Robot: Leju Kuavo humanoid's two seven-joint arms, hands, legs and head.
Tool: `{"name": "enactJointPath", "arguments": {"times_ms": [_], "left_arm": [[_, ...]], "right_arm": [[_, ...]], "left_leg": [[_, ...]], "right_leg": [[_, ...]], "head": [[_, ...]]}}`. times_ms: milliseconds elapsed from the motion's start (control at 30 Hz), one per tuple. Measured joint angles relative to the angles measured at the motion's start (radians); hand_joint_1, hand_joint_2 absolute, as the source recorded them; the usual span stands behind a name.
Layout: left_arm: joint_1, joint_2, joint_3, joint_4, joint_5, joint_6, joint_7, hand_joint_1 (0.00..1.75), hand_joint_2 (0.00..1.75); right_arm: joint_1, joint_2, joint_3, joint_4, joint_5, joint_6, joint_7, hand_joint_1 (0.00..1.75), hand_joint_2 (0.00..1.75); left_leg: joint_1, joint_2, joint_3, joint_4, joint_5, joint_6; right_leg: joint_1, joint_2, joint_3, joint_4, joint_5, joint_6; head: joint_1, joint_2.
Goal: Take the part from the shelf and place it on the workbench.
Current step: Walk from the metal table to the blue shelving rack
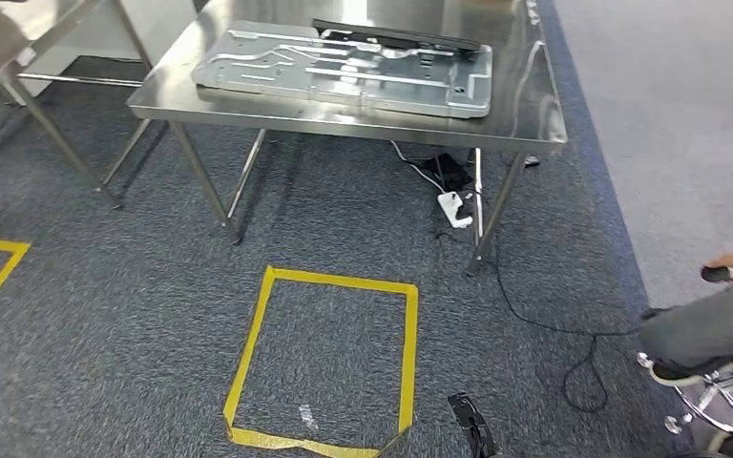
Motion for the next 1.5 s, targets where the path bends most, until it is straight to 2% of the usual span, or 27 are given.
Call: {"name": "enactJointPath", "arguments": {"times_ms": [33, 67, 100, 167, 233, 267, 333, 400, 467, 533, 567, 633, 700, 767, 833, 900, 967, 1000, 1067, 1100, 1167, 1233, 1267, 1333, 1367, 1433, 1500], "left_arm": [[0.0, 0.0, 0.0, 0.0, 0.001, 0.0, 0.0, 0.0, 0.0], [0.001, 0.001, 0.0, 0.0, 0.002, 0.0, -0.001, 0.0, 0.0], [0.003, 0.001, 0.0, 0.0, 0.005, 0.0, -0.003, 0.0, 0.0], [0.004, 0.004, 0.0, 0.0, 0.009, 0.0, -0.006, 0.0, 0.0], [0.001, 0.007, 0.0, 0.0, 0.01, -0.001, -0.01, 0.0, 0.0], [0.002, 0.008, 0.0, 0.0, 0.01, -0.002, -0.012, 0.0, 0.0], [0.01, 0.01, 0.0, 0.0, 0.01, -0.003, -0.014, 0.0, 0.0], [0.014, 0.011, 0.0, 0.0, 0.01, -0.004, -0.016, 0.0, 0.0], [0.012, 0.011, 0.0, 0.0, 0.011, -0.006, -0.016, 0.0, 0.0], [0.011, 0.011, 0.0, 0.0, 0.011, -0.007, -0.016, 0.0, 0.0], [0.012, 0.011, 0.0, 0.0, 0.011, -0.007, -0.017, 0.0, 0.0], [0.015, 0.011, 0.0, 0.0, 0.012, -0.007, -0.018, 0.0, 0.0], [0.015, 0.01, 0.0, 0.0, 0.013, -0.005, -0.02, 0.0, 0.0], [0.013, 0.009, 0.0, 0.0, 0.013, -0.001, -0.022, 0.0, 0.0], [0.014, 0.008, 0.0, 0.0, 0.011, 0.003, -0.022, 0.0, 0.0], [0.013, 0.006, 0.0, 0.0, 0.001, 0.007, -0.013, 0.0, 0.0], [0.003, 0.004, 0.0, 0.0, -0.011, 0.012, -0.001, 0.0, 0.0], [-0.003, 0.003, 0.0, 0.0, -0.016, 0.015, 0.003, 0.0, 0.0], [-0.009, -0.001, 0.0, 0.0, -0.022, 0.019, 0.01, 0.0, 0.0], [-0.01, -0.003, 0.0, 0.0, -0.024, 0.021, 0.013, 0.0, 0.0], [-0.013, -0.006, 0.0, 0.0, -0.034, 0.026, 0.017, 0.0, 0.0], [-0.024, -0.01, 0.0, 0.0, -0.041, 0.039, 0.017, 0.0, 0.0], [-0.03, -0.013, 0.0, 0.0, -0.041, 0.047, 0.014, 0.0, 0.0], [-0.035, -0.018, 0.0, 0.0, -0.039, 0.061, 0.01, 0.0, 0.0], [-0.034, -0.022, 0.0, 0.0, -0.037, 0.066, 0.009, 0.0, 0.0], [-0.033, -0.028, 0.0, 0.0, -0.035, 0.071, 0.009, 0.0, 0.0], [-0.036, -0.035, 0.0, 0.0, -0.036, 0.071, 0.007, 0.0, 0.0]], "right_arm": [[0.0, 0.0, 0.002, 0.001, 0.001, 0.0, 0.0, 0.0, 0.0], [0.0, 0.001, 0.004, 0.001, 0.002, 0.0, 0.001, 0.0, 0.0], [-0.001, 0.002, 0.005, 0.002, 0.002, 0.0, 0.001, 0.0, 0.0], [-0.001, 0.005, 0.01, 0.002, 0.004, 0.0, 0.002, 0.0, 0.0], [-0.002, 0.008, 0.015, 0.002, 0.005, 0.0, 0.002, 0.0, 0.0], [-0.003, 0.009, 0.017, 0.002, 0.007, 0.001, 0.002, 0.0, 0.0], [-0.005, 0.01, 0.021, 0.002, 0.012, 0.004, 0.001, 0.0, 0.0], [-0.006, 0.011, 0.022, 0.002, 0.016, 0.007, 0.0, 0.0, 0.0], [-0.005, 0.012, 0.022, 0.002, 0.017, 0.009, 0.0, 0.0, 0.0], [-0.001, 0.012, 0.023, 0.003, 0.017, 0.01, 0.0, 0.0, 0.0], [0.001, 0.012, 0.023, 0.004, 0.017, 0.01, 0.0, 0.0, 0.0], [0.003, 0.012, 0.026, 0.005, 0.017, 0.01, 0.001, 0.0, 0.0], [0.002, 0.011, 0.032, 0.006, 0.017, 0.011, 0.003, 0.0, 0.0], [0.001, 0.011, 0.036, 0.006, 0.017, 0.012, 0.004, 0.0, 0.0], [0.0, 0.012, 0.038, 0.007, 0.016, 0.011, 0.007, 0.0, 0.0], [-0.001, 0.012, 0.039, 0.007, 0.01, 0.007, 0.013, 0.0, 0.0], [-0.001, 0.013, 0.039, 0.007, 0.001, 0.001, 0.017, 0.0, 0.0], [0.0, 0.012, 0.039, 0.007, -0.002, -0.001, 0.018, 0.0, 0.0], [0.002, 0.011, 0.039, 0.008, -0.005, -0.002, 0.019, 0.0, 0.0], [0.002, 0.011, 0.039, 0.008, -0.007, -0.001, 0.018, 0.0, 0.0], [0.002, 0.011, 0.039, 0.008, -0.013, 0.005, 0.015, 0.0, 0.0], [0.002, 0.011, 0.039, 0.008, -0.015, 0.015, 0.013, 0.0, 0.0], [0.001, 0.011, 0.039, 0.008, -0.013, 0.02, 0.014, 0.0, 0.0], [0.0, 0.01, 0.041, 0.008, -0.003, 0.026, 0.021, 0.0, 0.0], [-0.001, 0.008, 0.045, 0.008, 0.002, 0.028, 0.025, 0.0, 0.0], [-0.002, 0.004, 0.054, 0.008, 0.01, 0.031, 0.03, 0.0, 0.0], [-0.002, -0.001, 0.065, 0.008, 0.016, 0.031, 0.035, 0.0, 0.0]], "left_leg": [[0.003, 0.005, -0.021, 0.04, -0.009, -0.003], [0.005, 0.008, -0.023, 0.044, 0.0, -0.004], [0.006, 0.012, -0.007, 0.012, 0.025, -0.003], [0.002, 0.041, 0.064, -0.125, 0.085, 0.006], [-0.008, 0.069, 0.113, -0.219, 0.108, 0.018], [-0.013, 0.071, 0.118, -0.233, 0.107, 0.022], [-0.011, 0.05, 0.12, -0.239, 0.113, 0.031], [-0.005, 0.031, 0.127, -0.251, 0.121, 0.042], [-0.003, 0.012, 0.129, -0.256, 0.124, 0.05], [-0.004, -0.012, 0.127, -0.254, 0.124, 0.054], [-0.005, -0.025, 0.126, -0.252, 0.124, 0.054], [-0.004, -0.052, 0.126, -0.244, 0.121, 0.05], [-0.004, -0.075, 0.12, -0.23, 0.115, 0.041], [-0.004, -0.094, 0.111, -0.221, 0.112, 0.03], [-0.001, -0.112, 0.105, -0.222, 0.114, 0.018], [-0.001, -0.082, 0.09, -0.198, 0.1, 0.008], [-0.001, -0.021, 0.043, -0.102, 0.05, -0.001], [0.001, -0.002, 0.008, -0.035, 0.019, -0.006], [0.006, 0.009, -0.042, 0.06, -0.006, -0.012], [0.008, 0.011, -0.044, 0.061, 0.005, -0.013], [0.007, 0.028, 0.016, -0.055, 0.072, -0.007], [-0.003, 0.064, 0.084, -0.186, 0.117, 0.007], [-0.008, 0.075, 0.099, -0.215, 0.122, 0.014], [-0.013, 0.061, 0.1, -0.223, 0.119, 0.023], [-0.01, 0.05, 0.103, -0.227, 0.121, 0.028], [-0.005, 0.03, 0.11, -0.238, 0.126, 0.041], [-0.004, 0.01, 0.113, -0.243, 0.129, 0.052]], "right_leg": [[0.0, -0.013, 0.001, 0.0, -0.001, -0.001], [0.0, -0.027, 0.002, 0.001, -0.003, 0.0], [0.0, -0.04, 0.003, 0.001, -0.004, 0.0], [0.002, -0.064, 0.007, 0.001, -0.008, 0.004], [0.006, -0.084, 0.011, 0.0, -0.012, 0.013], [0.008, -0.094, 0.013, -0.001, -0.014, 0.018], [0.009, -0.105, 0.018, -0.003, -0.017, 0.03], [0.007, -0.07, 0.007, 0.03, -0.043, 0.038], [0.005, -0.017, -0.044, 0.142, -0.103, 0.04], [0.004, 0.002, -0.105, 0.26, -0.143, 0.041], [0.004, 0.005, -0.116, 0.275, -0.136, 0.041], [0.002, 0.014, -0.085, 0.194, -0.072, 0.04], [-0.003, 0.053, -0.033, 0.071, -0.021, 0.038], [-0.004, 0.076, -0.013, 0.023, -0.015, 0.032], [-0.002, 0.056, -0.01, 0.019, -0.013, 0.021], [-0.004, 0.034, -0.001, 0.01, -0.008, 0.008], [-0.004, 0.009, 0.004, 0.005, -0.006, 0.001], [-0.003, -0.004, 0.004, 0.005, -0.007, -0.001], [-0.002, -0.031, 0.005, 0.006, -0.01, -0.003], [-0.002, -0.042, 0.006, 0.006, -0.012, -0.002], [-0.001, -0.064, 0.013, 0.006, -0.018, 0.002], [0.004, -0.086, 0.021, 0.006, -0.025, 0.011], [0.006, -0.096, 0.024, 0.005, -0.028, 0.016], [0.01, -0.114, 0.031, 0.0, -0.031, 0.026], [0.008, -0.111, 0.034, 0.001, -0.035, 0.032], [0.005, -0.065, 0.02, 0.04, -0.064, 0.041], [0.003, -0.01, -0.038, 0.156, -0.123, 0.043]], "head": [[0.0, 0.0], [0.0, 0.0], [0.0, 0.0], [0.0, 0.0], [0.001, 0.0], [0.001, 0.0], [0.003, 0.0], [0.004, 0.0], [0.008, 0.0], [0.01, 0.0], [0.01, 0.0], [0.01, 0.0], [0.01, 0.0], [0.009, 0.0], [0.009, 0.0], [0.007, 0.0], [0.003, 0.0], [0.002, 0.0], [0.002, 0.0], [0.002, 0.0], [0.002, 0.0], [0.002, 0.0], [0.003, 0.0], [0.004, 0.0], [0.005, 0.0], [0.007, 0.0], [0.01, 0.0]]}}
